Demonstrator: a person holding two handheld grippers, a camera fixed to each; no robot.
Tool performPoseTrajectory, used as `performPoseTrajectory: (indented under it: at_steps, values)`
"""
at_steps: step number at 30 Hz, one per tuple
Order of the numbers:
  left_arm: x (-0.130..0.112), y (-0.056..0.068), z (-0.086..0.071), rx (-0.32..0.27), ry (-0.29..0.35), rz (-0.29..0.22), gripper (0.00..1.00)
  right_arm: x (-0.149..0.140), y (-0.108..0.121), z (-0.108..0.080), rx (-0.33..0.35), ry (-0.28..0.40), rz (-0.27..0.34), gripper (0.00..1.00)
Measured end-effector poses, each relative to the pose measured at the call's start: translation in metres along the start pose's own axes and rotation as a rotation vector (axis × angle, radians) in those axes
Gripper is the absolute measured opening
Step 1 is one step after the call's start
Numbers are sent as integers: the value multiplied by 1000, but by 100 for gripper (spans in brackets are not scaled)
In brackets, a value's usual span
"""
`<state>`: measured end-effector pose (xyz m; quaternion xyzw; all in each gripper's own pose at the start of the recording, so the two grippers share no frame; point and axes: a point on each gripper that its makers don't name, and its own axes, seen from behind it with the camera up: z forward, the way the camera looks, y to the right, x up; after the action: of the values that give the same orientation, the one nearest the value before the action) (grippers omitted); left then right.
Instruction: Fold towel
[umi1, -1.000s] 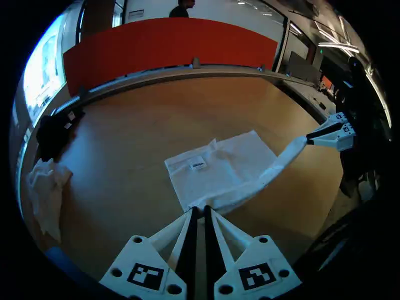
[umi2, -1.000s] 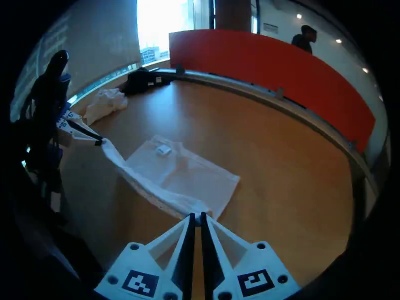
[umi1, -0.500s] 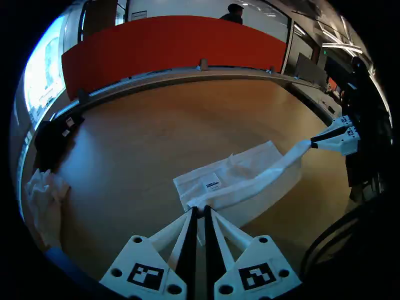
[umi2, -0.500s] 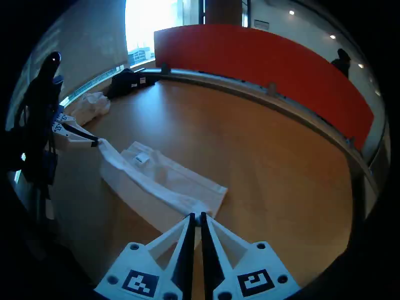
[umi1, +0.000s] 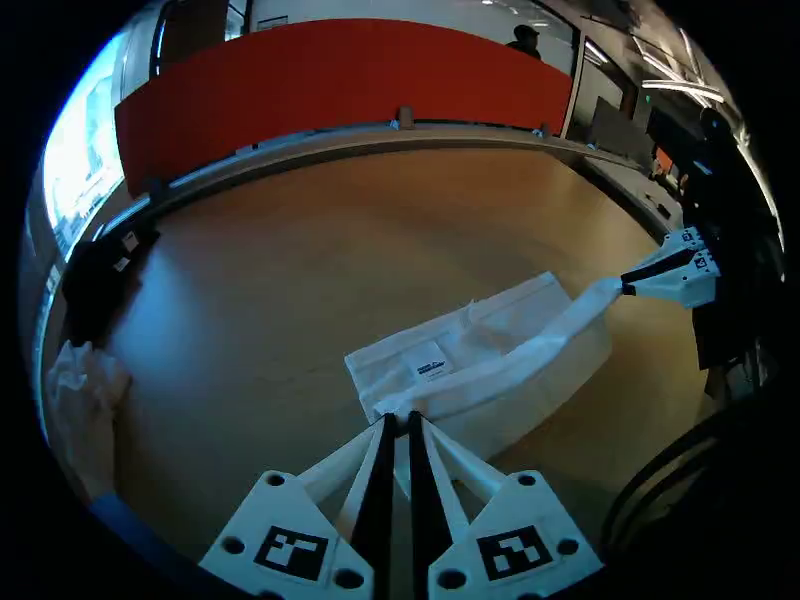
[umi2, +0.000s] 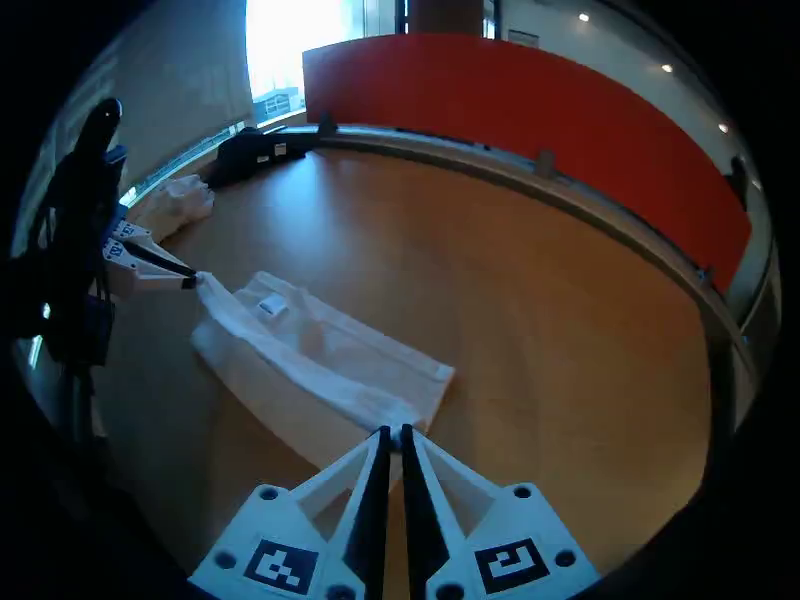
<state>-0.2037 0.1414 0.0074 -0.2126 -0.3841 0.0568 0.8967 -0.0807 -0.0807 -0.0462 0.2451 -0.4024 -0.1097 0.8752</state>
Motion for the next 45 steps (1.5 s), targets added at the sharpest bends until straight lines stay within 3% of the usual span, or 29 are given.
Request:
performPoseTrajectory:
  at_steps: [14,18,21,26,30,45]
  values:
    - [-4,-13,40,29,-19,-10,12,0,13,39,-19,-7,70,13]
    - [-1,-18,47,49,-16,-9,23,3,13,47,-17,2,82,18]
    - [1,-21,49,60,-16,-10,36,5,19,51,-35,8,85,33]
    - [3,-22,48,70,-11,-10,63,8,26,49,-69,24,66,71]
    - [4,-22,45,68,-9,-11,79,7,27,47,-72,26,50,76]
    - [-11,-21,24,98,-6,-27,80,-8,13,27,-60,24,31,77]
